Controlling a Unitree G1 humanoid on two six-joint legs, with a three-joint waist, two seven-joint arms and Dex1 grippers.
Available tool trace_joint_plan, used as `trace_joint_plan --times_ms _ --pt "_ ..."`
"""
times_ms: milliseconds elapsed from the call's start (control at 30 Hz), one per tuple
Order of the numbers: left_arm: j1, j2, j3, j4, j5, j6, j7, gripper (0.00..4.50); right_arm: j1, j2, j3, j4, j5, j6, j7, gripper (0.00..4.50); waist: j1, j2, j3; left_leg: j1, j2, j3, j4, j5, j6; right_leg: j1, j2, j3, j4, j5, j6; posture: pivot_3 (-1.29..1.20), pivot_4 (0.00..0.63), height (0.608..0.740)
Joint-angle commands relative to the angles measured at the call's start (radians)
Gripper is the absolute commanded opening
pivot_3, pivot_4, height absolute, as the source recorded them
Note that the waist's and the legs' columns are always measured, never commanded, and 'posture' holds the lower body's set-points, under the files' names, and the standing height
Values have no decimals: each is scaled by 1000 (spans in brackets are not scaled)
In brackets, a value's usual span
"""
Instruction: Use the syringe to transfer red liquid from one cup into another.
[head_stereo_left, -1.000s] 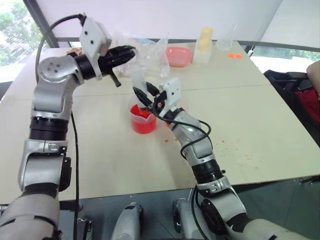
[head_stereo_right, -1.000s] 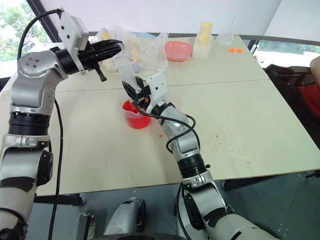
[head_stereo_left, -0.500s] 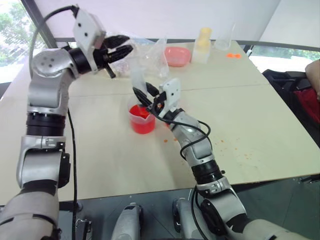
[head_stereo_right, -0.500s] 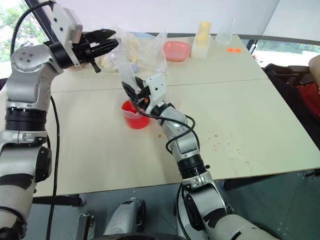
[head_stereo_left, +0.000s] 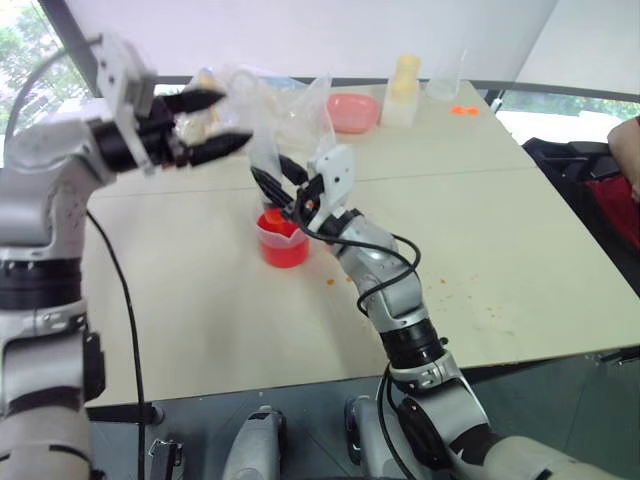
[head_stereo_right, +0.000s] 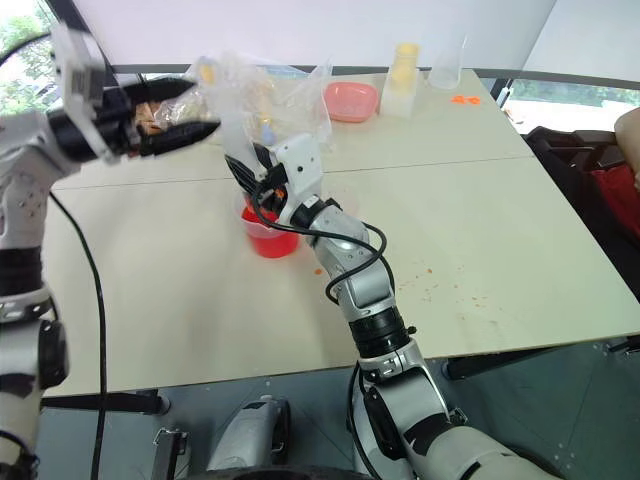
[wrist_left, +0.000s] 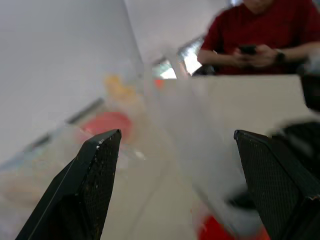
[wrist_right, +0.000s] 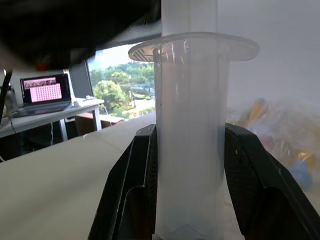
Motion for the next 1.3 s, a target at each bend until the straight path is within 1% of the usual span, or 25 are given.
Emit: trace_joint_plan --times_ms 33,100,200,267,367,433,500,633,767,967,1133,1233,1300 --pt "72 64 77 -109 -99 109 -28 3788 -26 6 -13 -53 16 -18 -15 1303 -1 0 0 0 0 0 0 0 0 0 0 0 0 0 0 0 150 740" --pt "129 77 121 -119 -112 123 -3 3788 -29 4 -18 -52 16 -24 -20 1303 2 0 0 0 0 0 0 0 0 0 0 0 0 0 0 0 150 740" --pt "169 55 187 -106 -111 117 84 3788 -39 4 -33 -55 24 -25 -28 1303 8 0 0 0 0 0 0 0 0 0 0 0 0 0 0 0 150 740" --pt "179 44 198 -117 -124 118 106 3788 -45 4 -41 -60 31 -19 -33 1303 11 0 0 0 0 0 0 0 0 0 0 0 0 0 0 0 150 740" --pt "193 24 183 -145 -129 112 126 3788 -78 -15 -97 -112 80 38 -56 1303 13 0 0 0 0 0 1 0 0 1 -1 0 0 0 0 0 150 740" --pt "190 12 175 -152 -131 112 137 3788 -95 -40 -160 -166 137 109 -88 1303 15 0 0 0 -1 0 1 0 0 1 -2 0 0 0 0 0 150 740" --pt "182 -1 157 -146 -126 104 136 3788 -96 -104 -228 -237 190 187 -104 1303 16 0 0 0 -1 0 1 0 -1 1 -2 -1 0 0 0 0 150 740" --pt "149 -22 124 -115 -121 87 129 3788 -77 -206 -286 -322 237 278 -127 1303 17 0 0 0 -1 0 0 0 0 1 -2 -1 -1 0 0 0 150 740" --pt "75 -65 72 -60 -107 59 110 3788 -7 -259 -309 -353 253 320 -137 1303 14 0 0 0 -1 0 0 0 0 1 -1 -1 -1 0 0 0 150 740" --pt "-68 -135 -10 89 -37 -49 67 3788 52 -238 -274 -343 235 298 -155 1303 10 0 0 0 -1 1 0 0 0 0 -1 0 0 0 0 0 150 740" --pt "-286 -261 -75 293 57 -233 48 3788 78 -217 -238 -312 198 244 -165 1303 22 0 0 -1 -1 1 1 0 0 1 -1 0 -1 0 0 0 150 740" --pt "-376 -299 -92 401 97 -319 9 3788 82 -217 -222 -296 180 216 -164 1303 21 0 0 -1 -2 2 2 0 0 1 -2 0 -1 0 0 0 150 740" --pt "-461 -331 -106 504 123 -383 -27 3788 88 -222 -207 -286 159 192 -161 1303 18 0 0 -1 -2 2 1 0 0 1 -2 0 -2 0 0 0 150 740"
